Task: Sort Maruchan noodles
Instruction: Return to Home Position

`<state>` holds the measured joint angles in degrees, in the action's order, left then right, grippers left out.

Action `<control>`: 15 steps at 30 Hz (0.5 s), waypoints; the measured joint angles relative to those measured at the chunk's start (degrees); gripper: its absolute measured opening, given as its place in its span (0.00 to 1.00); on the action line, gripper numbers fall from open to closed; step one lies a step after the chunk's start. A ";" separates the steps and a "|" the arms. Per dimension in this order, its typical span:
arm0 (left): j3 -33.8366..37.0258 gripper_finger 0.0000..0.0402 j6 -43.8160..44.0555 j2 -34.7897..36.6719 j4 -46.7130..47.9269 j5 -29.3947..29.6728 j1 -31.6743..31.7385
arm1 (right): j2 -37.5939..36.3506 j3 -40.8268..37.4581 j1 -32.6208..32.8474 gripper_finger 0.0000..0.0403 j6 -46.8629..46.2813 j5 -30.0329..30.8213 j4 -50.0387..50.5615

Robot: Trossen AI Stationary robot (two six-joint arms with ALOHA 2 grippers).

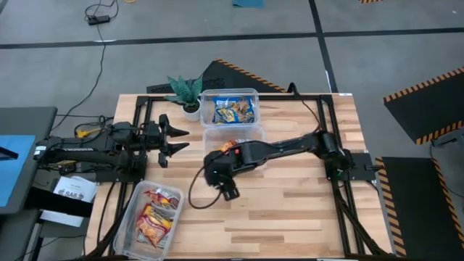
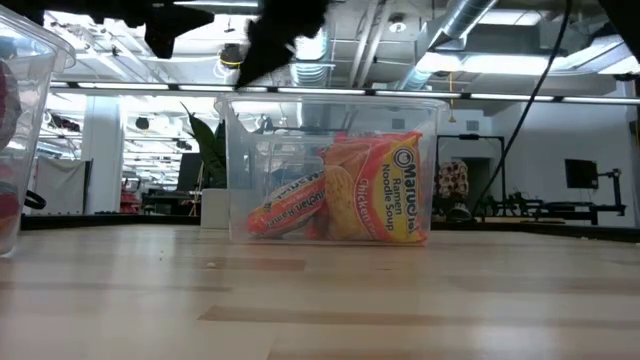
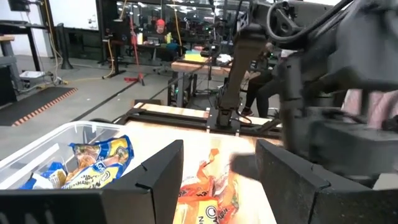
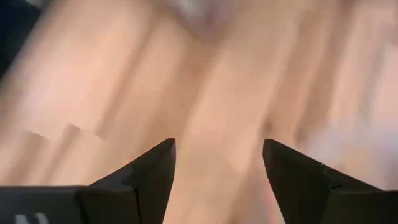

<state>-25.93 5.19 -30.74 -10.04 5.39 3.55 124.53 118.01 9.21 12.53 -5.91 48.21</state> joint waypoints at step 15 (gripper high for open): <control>0.02 0.47 -1.19 -0.93 0.09 -0.55 0.01 | -37.03 -48.20 4.53 0.66 -13.34 20.24 -27.93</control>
<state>-25.91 4.00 -31.67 -9.95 4.83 3.56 87.50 69.80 13.74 -0.80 14.33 20.29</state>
